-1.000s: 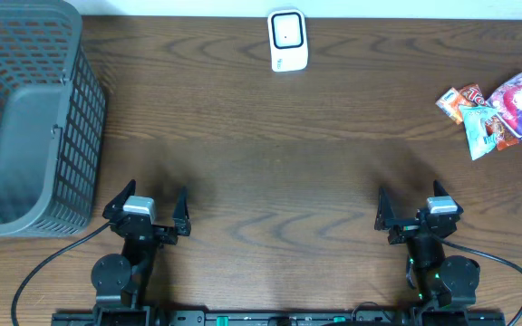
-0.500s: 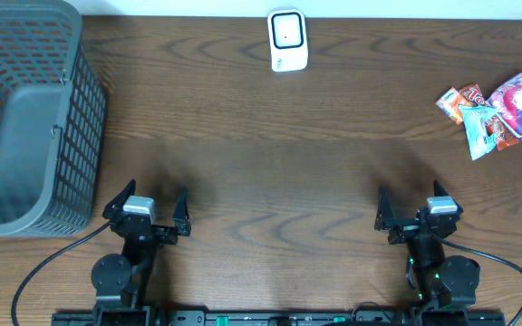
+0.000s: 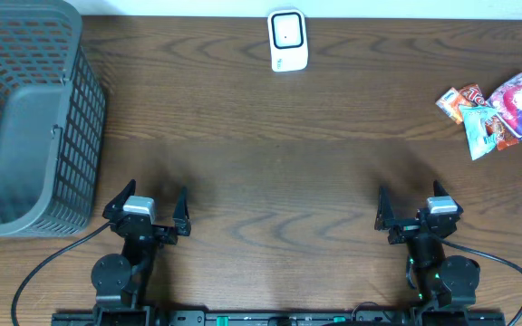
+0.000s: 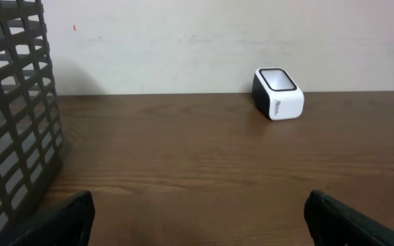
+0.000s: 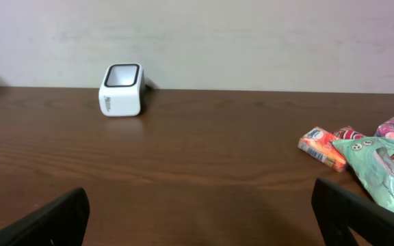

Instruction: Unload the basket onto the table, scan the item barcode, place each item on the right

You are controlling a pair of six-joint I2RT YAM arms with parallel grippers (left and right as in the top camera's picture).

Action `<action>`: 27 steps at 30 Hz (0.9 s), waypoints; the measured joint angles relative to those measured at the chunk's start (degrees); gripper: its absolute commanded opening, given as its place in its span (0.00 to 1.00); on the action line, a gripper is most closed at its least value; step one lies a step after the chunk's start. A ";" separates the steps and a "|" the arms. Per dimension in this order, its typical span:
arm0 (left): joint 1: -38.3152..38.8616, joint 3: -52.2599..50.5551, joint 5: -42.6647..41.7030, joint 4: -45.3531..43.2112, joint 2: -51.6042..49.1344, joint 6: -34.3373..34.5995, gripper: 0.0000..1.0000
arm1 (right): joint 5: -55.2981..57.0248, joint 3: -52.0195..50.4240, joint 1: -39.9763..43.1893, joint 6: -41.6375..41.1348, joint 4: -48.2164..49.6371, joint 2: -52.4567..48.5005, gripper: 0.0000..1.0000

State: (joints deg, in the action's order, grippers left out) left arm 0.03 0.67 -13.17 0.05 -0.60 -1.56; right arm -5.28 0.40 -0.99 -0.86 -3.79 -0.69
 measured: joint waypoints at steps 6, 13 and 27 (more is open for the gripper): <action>0.00 0.00 0.02 0.04 0.00 0.02 0.98 | 0.00 0.00 0.00 0.00 0.00 0.00 0.99; 0.00 0.09 1.14 0.31 0.00 0.00 0.98 | 0.00 0.00 0.00 0.00 0.00 0.00 0.99; 0.00 0.31 3.06 0.81 0.00 0.02 0.98 | 0.00 0.00 0.00 0.00 0.00 0.00 0.99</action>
